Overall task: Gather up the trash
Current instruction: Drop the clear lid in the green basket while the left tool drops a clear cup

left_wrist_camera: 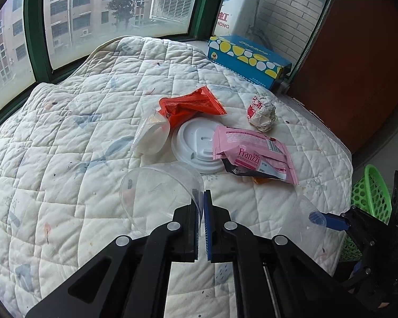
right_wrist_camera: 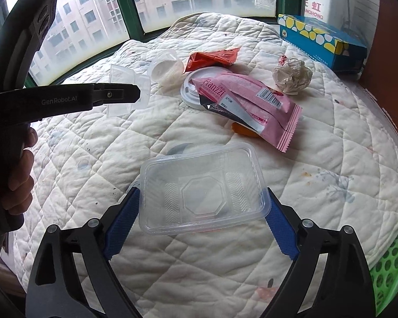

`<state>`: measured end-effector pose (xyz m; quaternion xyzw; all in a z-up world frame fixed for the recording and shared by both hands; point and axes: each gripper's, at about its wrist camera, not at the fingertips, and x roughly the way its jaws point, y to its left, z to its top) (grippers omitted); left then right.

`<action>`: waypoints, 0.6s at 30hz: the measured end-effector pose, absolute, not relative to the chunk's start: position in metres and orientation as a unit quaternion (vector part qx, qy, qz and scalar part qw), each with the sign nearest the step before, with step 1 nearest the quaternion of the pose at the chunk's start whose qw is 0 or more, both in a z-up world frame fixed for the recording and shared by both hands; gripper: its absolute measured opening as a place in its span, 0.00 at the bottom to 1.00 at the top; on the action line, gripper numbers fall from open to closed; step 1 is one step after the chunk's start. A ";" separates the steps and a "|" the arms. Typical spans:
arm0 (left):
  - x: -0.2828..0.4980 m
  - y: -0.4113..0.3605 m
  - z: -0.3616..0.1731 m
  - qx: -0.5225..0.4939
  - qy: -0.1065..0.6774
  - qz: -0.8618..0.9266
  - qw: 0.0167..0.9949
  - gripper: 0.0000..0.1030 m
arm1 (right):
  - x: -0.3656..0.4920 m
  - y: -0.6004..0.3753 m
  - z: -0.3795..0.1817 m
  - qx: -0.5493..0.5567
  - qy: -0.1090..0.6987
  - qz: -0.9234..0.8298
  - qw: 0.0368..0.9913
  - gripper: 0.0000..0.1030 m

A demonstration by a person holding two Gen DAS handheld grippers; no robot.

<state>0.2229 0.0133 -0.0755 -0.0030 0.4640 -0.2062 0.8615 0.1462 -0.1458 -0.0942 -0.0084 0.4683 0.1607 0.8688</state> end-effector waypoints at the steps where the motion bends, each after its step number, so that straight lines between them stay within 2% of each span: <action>1: 0.220 0.011 -0.072 -0.002 0.462 -0.210 0.862 0.04 | 0.142 -0.148 -0.090 -0.007 0.466 0.159 0.871 0.86; 18: 0.161 -0.068 -0.016 0.020 0.423 -0.290 0.858 0.04 | 0.069 -0.239 -0.032 0.032 0.421 0.061 0.905 0.86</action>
